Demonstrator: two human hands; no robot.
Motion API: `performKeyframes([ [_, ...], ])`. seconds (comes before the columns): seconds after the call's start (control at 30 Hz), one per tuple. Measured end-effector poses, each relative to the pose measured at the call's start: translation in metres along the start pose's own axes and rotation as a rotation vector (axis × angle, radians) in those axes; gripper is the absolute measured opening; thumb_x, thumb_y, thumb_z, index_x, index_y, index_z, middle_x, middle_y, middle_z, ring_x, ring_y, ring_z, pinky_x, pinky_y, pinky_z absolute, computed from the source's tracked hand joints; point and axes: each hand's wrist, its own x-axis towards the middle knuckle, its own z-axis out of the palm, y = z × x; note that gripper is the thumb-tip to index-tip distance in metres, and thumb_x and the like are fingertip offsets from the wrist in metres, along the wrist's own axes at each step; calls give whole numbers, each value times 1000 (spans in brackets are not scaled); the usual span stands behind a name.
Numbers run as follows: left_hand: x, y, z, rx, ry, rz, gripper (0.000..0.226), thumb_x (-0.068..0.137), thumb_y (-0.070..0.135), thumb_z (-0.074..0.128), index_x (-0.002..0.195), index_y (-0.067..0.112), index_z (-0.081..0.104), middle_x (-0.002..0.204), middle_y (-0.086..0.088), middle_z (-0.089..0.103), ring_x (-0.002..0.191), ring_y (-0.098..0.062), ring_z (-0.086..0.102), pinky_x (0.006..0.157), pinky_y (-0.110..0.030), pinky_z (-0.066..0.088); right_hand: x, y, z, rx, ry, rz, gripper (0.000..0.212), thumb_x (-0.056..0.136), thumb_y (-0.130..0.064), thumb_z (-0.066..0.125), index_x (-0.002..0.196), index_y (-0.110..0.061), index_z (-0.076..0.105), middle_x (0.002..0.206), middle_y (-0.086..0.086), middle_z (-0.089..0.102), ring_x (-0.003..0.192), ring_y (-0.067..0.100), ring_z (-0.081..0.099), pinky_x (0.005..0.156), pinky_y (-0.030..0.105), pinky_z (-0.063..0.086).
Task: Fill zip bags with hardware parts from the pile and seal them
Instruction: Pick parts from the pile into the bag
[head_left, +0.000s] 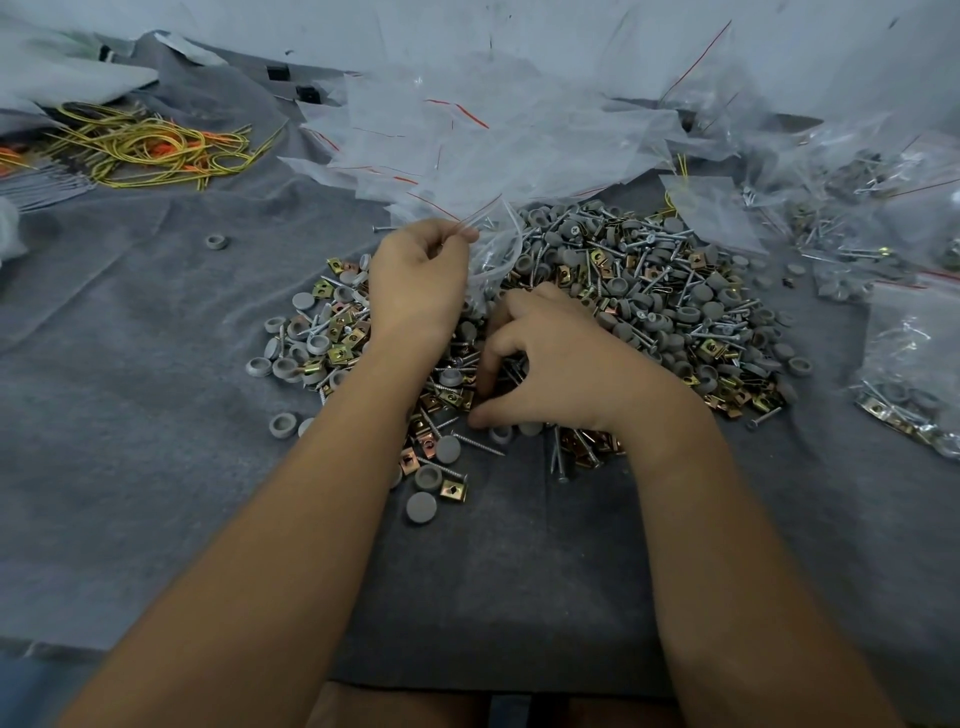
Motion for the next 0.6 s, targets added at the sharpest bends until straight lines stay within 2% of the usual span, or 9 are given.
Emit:
performKeyframes([
  [0.17,-1,2,-1,12,-3,10,30,91,8,50,76,30,66,37,13,42,47,-11,35,55,-27,35,0,-2,-1,41,-17,-8,21,68,-45,82,78,-27,77,105,-2,51,103,13,35,97,33,29],
  [0.3,-2,4,-1,20,-8,27,29,91,7,49,79,28,66,36,13,41,54,-18,39,53,-44,48,2,-1,1,56,8,3,20,70,-43,82,77,-25,77,102,-1,53,103,15,36,95,33,30],
  [0.33,-2,4,-1,20,-10,28,28,91,7,49,80,27,67,36,13,41,54,-18,38,54,-44,49,4,0,3,31,21,6,21,71,-43,81,78,-24,77,102,-1,53,103,16,37,95,35,31],
  [0.43,-2,3,-1,19,-11,24,29,91,7,49,80,28,66,36,13,41,52,-16,38,56,-31,41,6,3,5,-52,59,9,24,77,-48,75,81,-25,76,100,-2,55,102,19,39,93,37,32],
  [0.6,-2,2,-1,24,-13,20,31,91,9,50,76,31,66,40,12,42,54,-17,40,55,-27,35,2,4,3,2,8,33,30,63,-56,79,82,-33,73,107,-7,52,106,14,35,93,32,27],
])
